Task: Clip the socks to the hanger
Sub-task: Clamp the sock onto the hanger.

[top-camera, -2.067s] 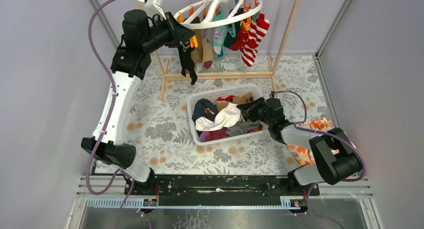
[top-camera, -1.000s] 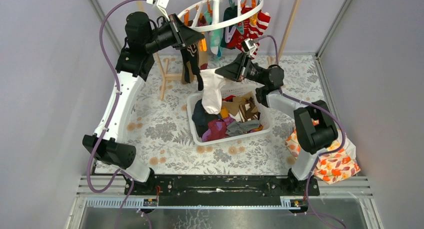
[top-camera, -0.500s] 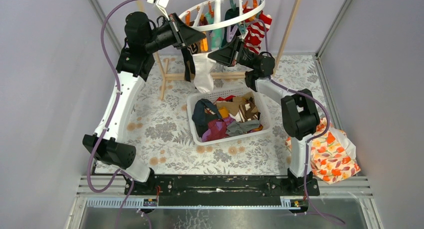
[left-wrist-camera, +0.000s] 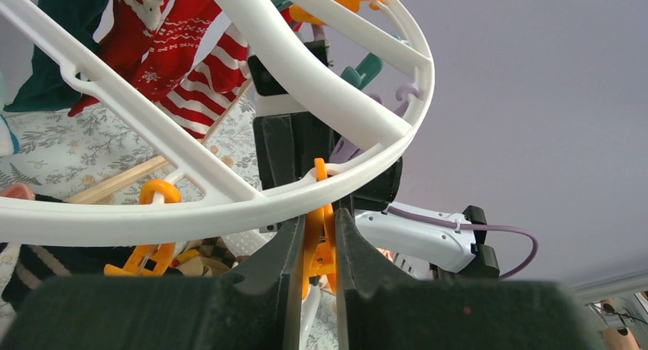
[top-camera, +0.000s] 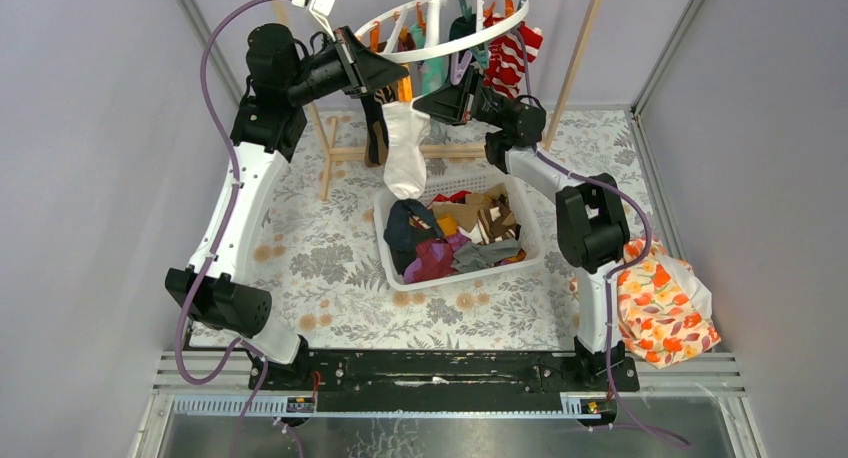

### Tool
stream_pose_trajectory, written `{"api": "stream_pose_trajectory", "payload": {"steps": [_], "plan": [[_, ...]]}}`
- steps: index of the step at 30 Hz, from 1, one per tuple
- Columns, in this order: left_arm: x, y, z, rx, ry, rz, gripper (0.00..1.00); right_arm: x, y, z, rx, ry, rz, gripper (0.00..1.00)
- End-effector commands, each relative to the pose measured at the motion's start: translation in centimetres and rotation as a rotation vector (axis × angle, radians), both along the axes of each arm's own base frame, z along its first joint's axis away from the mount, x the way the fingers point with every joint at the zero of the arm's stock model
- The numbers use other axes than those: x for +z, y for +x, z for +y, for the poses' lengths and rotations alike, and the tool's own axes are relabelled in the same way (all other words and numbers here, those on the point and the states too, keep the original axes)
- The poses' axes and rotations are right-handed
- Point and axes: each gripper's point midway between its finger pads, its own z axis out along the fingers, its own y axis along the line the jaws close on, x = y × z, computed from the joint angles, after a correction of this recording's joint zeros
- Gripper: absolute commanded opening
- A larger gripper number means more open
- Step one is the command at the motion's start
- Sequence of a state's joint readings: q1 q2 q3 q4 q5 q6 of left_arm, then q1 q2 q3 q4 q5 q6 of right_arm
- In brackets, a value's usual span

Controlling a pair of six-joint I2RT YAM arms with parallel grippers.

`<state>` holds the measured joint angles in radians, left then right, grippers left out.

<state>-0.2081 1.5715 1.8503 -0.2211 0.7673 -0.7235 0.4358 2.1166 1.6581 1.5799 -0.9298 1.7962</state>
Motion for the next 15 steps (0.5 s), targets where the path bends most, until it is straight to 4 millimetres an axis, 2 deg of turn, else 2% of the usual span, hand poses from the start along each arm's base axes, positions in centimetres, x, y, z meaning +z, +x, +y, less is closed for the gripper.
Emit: {"api": "stream_pose_trajectory", "payload": {"steps": [1, 8, 15], "plan": [[1.31, -1.41, -0.23, -0.07, 0.0, -0.081, 0.0, 2.93, -3.47, -0.82, 0.055, 0.042, -0.215, 0.0], [1.81, -1.56, -0.04, -0.089, -0.015, -0.086, 0.0, 3.18, -4.17, -0.84, 0.092, 0.009, -0.24, 0.0], [1.89, -2.25, -0.26, -0.138, -0.033, -0.077, 0.0, 3.29, -3.33, -0.74, 0.074, 0.038, -0.222, 0.0]]}}
